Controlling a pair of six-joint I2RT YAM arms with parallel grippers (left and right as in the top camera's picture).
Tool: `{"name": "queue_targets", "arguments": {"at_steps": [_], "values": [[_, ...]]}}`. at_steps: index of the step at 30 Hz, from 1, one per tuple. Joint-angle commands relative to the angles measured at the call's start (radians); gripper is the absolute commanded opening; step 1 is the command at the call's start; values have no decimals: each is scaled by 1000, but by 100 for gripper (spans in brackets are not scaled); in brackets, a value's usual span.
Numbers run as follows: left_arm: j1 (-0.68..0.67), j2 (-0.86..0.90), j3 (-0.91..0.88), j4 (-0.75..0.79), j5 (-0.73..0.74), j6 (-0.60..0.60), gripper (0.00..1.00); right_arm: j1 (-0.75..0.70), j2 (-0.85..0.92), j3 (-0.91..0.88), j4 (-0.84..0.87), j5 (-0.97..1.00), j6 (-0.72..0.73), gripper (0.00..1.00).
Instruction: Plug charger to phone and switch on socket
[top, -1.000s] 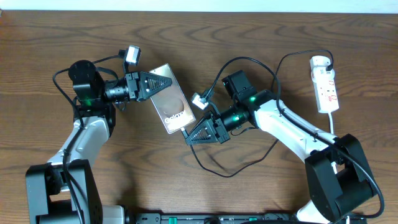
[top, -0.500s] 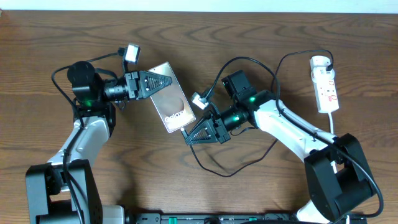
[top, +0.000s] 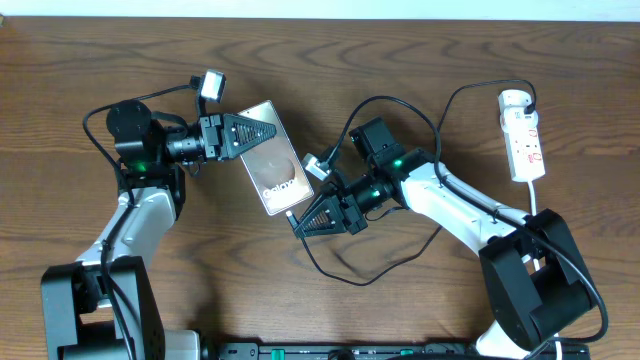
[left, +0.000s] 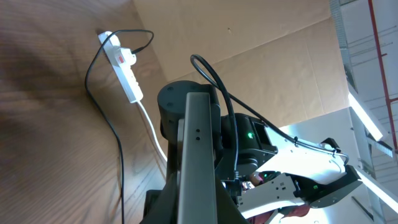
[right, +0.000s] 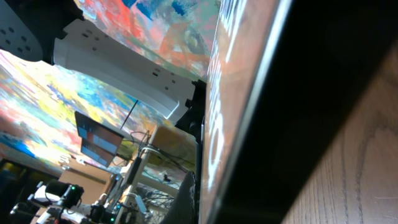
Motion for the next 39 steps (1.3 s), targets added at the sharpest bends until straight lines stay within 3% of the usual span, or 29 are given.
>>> {"name": "queue_targets", "arguments": {"at_steps": [1,39], "values": [[0,-6,5,10,7,-9,7,6,10,-6,3,-35,-24,1],[4,-6,5,29,7,-6,7,-57,10,-6,3,-19,-29,1]]}}
